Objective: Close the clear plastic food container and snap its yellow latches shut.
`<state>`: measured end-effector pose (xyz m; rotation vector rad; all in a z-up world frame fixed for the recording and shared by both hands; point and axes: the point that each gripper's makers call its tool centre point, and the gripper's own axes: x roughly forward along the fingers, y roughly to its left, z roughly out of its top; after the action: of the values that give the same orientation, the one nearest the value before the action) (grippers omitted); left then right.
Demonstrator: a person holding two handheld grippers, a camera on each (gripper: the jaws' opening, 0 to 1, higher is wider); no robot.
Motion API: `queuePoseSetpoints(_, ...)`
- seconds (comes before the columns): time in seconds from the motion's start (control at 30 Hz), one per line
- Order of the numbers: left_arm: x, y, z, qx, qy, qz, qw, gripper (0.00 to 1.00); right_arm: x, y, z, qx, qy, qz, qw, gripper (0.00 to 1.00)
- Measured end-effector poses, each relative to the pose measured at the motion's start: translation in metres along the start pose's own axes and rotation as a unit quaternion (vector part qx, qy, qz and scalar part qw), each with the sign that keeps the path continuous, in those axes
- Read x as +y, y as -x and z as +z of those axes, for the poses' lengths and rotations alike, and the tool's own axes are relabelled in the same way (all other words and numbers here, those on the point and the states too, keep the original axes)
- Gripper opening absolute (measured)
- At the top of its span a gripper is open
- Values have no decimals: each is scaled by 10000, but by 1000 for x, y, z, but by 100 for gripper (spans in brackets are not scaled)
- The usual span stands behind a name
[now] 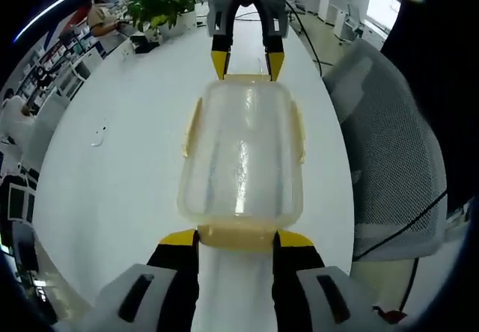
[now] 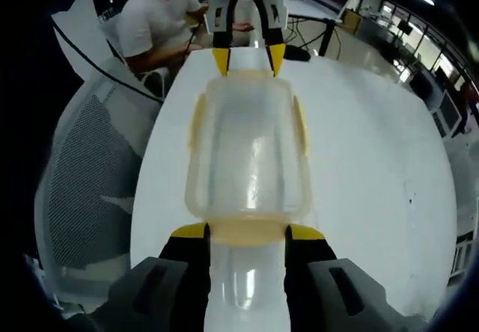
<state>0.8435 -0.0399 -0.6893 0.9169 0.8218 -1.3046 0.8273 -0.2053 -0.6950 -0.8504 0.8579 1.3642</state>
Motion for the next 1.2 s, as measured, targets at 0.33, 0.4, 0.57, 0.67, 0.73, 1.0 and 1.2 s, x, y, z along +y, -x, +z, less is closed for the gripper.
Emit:
queuePoseSetpoints(0.33,4,-11,23,16,-83,7,10000,31,-4,9,-22,116,-19,-59,9999,34)
queuePoseSetpoints(0.4,4,-14,27,9,-71,6,10000,31,-4,11,-26,136,-19,-70,9999,34)
queuePoseSetpoints(0.57,5,-21,38,-18,-78,12,10000,31,-7,15,-40,210,-34,-105,9997,35)
queuePoseSetpoints(0.67,6,-25,45,-45,-93,5,9999,31,-8,17,-46,250,-48,-107,9996,35)
queuePoseSetpoints(0.73,7,-28,49,-56,-114,12,9999,31,-9,19,-51,271,-68,-104,9996,35)
queuePoseSetpoints(1.0,10,-38,66,-110,-121,-1,9999,32,-13,25,-69,329,-118,-98,9993,35)
queuePoseSetpoints(1.2,12,-47,75,-126,-125,14,9998,32,-15,29,-80,405,-111,-96,9991,35)
